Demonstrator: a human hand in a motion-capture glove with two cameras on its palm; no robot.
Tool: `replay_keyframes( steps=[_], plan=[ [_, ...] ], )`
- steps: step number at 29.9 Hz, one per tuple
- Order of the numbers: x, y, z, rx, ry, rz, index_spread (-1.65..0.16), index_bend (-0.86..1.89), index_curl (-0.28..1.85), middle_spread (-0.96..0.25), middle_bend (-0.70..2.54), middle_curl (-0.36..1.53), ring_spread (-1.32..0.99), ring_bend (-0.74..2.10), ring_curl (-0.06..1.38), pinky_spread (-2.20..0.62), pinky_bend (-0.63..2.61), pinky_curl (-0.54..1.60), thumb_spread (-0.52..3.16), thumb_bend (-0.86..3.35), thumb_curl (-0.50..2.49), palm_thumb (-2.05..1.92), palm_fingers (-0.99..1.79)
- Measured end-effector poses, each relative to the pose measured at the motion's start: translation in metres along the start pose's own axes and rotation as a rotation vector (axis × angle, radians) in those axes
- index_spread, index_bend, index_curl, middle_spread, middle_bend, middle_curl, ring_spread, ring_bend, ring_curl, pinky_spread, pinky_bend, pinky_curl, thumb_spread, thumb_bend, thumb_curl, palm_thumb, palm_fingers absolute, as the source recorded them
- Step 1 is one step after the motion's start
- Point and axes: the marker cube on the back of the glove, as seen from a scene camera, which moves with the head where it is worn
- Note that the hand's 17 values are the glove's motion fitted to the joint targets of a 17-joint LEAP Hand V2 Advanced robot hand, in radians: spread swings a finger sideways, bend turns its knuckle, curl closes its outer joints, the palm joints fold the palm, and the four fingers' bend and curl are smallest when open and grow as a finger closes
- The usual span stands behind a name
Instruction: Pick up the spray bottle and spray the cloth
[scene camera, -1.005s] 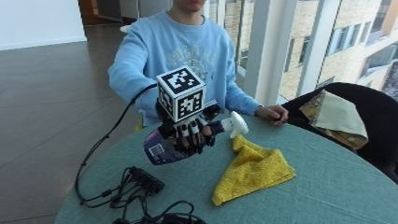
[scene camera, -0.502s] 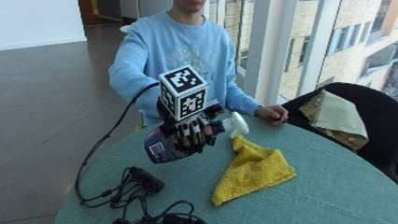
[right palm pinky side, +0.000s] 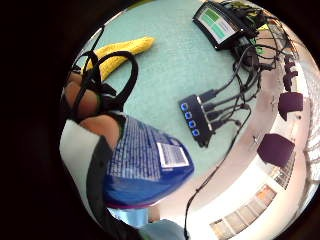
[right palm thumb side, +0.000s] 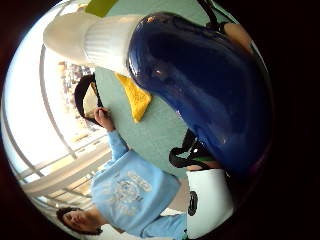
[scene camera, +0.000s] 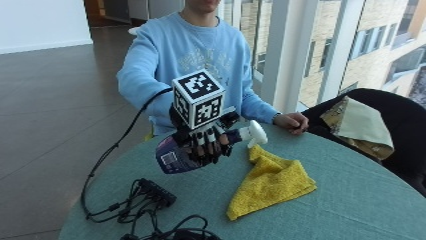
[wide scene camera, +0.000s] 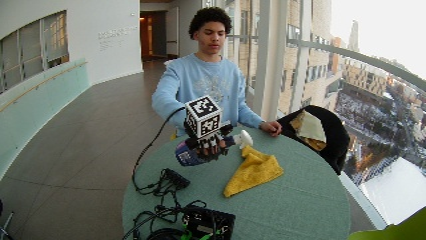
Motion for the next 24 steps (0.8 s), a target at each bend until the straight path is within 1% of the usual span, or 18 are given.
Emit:
replay_keyframes(
  steps=[8, 12, 19, 24],
  plan=[
    [-0.004, -0.001, 0.001, 0.005, -0.010, -0.008, -0.30, 0.07, 0.18, -0.09, 0.22, 0.43, -0.05, 0.52, 0.37, 0.04, 0.37, 0.38, 0.78, -0.03, 0.64, 0.90, 1.04],
    [-0.011, 0.002, -0.002, 0.048, -0.059, -0.042, -0.29, 0.07, 0.18, -0.09, 0.22, 0.43, -0.04, 0.53, 0.38, 0.04, 0.37, 0.37, 0.78, -0.03, 0.64, 0.90, 1.04],
    [-0.043, 0.016, -0.010, 0.200, -0.232, -0.182, -0.29, 0.07, 0.18, -0.09, 0.22, 0.44, -0.04, 0.53, 0.38, 0.04, 0.38, 0.37, 0.78, -0.03, 0.64, 0.90, 1.04],
    [-0.092, 0.024, -0.014, 0.353, -0.426, -0.340, -0.29, 0.07, 0.18, -0.09, 0.22, 0.44, -0.04, 0.53, 0.38, 0.03, 0.39, 0.38, 0.78, -0.03, 0.64, 0.90, 1.04]
  ],
)
